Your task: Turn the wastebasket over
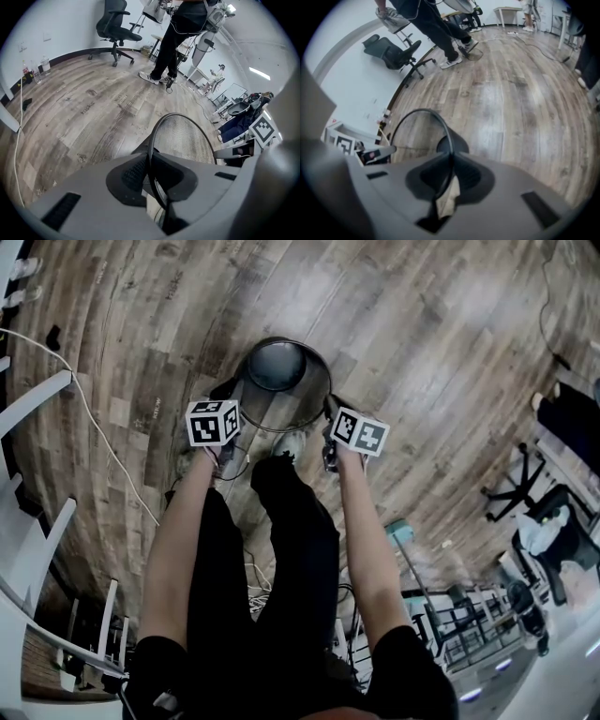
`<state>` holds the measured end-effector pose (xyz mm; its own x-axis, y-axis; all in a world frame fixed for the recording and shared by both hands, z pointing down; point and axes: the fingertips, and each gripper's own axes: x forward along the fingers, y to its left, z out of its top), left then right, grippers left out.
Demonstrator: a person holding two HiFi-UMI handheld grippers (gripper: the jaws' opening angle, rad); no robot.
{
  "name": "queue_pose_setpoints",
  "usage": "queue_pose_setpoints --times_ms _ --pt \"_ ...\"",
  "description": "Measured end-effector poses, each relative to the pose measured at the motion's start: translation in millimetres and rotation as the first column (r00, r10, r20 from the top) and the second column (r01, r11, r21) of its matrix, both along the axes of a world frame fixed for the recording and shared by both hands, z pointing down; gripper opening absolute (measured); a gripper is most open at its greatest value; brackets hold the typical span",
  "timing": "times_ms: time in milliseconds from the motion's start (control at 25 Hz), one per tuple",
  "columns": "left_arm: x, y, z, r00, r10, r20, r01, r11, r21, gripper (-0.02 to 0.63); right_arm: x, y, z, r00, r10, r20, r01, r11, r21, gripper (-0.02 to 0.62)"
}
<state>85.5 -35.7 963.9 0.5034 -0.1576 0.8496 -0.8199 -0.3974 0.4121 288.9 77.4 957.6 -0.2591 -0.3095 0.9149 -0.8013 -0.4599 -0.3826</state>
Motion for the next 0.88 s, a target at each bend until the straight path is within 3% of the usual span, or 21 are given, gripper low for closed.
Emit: queue_pose_setpoints --times_ms 240,320,400,520,720,880 --pt "-3.0 0.6 3.3 0.999 0.023 0.05 -0.022 1.0 -0.021 0.072 -0.9 0.2 2.4 0.999 0.022 -0.026 -0.022 1.0 -0.004 0.058" --pt "-8.4 2.1 3.7 0.998 0.007 0.057 -0.004 0.999 -0.051 0.111 -0.4 1.2 0.9 0.999 0.039 -0.032 -0.039 0.999 -0.002 0.118" --pt "-16.5 4.7 -0.2 0.999 -0.012 0.052 0.016 0.997 -0.075 0.163 -1.2 4.5 -5.5 0.998 0.042 -0.044 -0.042 0.999 0.002 0.126" --pt "-28.6 10.2 -16.8 0.999 0.001 0.042 0.002 0.997 -0.076 0.172 -8.7 11.9 -22.8 0.998 0.029 -0.06 -0.028 1.0 0.008 0.126" --pt "-48.1 21.5 -71.0 1.0 0.012 0.012 -0.011 0.998 -0.069 0.095 -34.1 24.1 -73.8 0.996 0.026 -0.09 -0.023 0.999 0.038 0.084" --pt "-59.5 30.4 -131.6 0.999 0.049 -0.002 -0.049 0.999 -0.017 0.044 -62.2 31.2 -130.9 0.994 0.033 -0.103 -0.026 0.997 0.073 0.047"
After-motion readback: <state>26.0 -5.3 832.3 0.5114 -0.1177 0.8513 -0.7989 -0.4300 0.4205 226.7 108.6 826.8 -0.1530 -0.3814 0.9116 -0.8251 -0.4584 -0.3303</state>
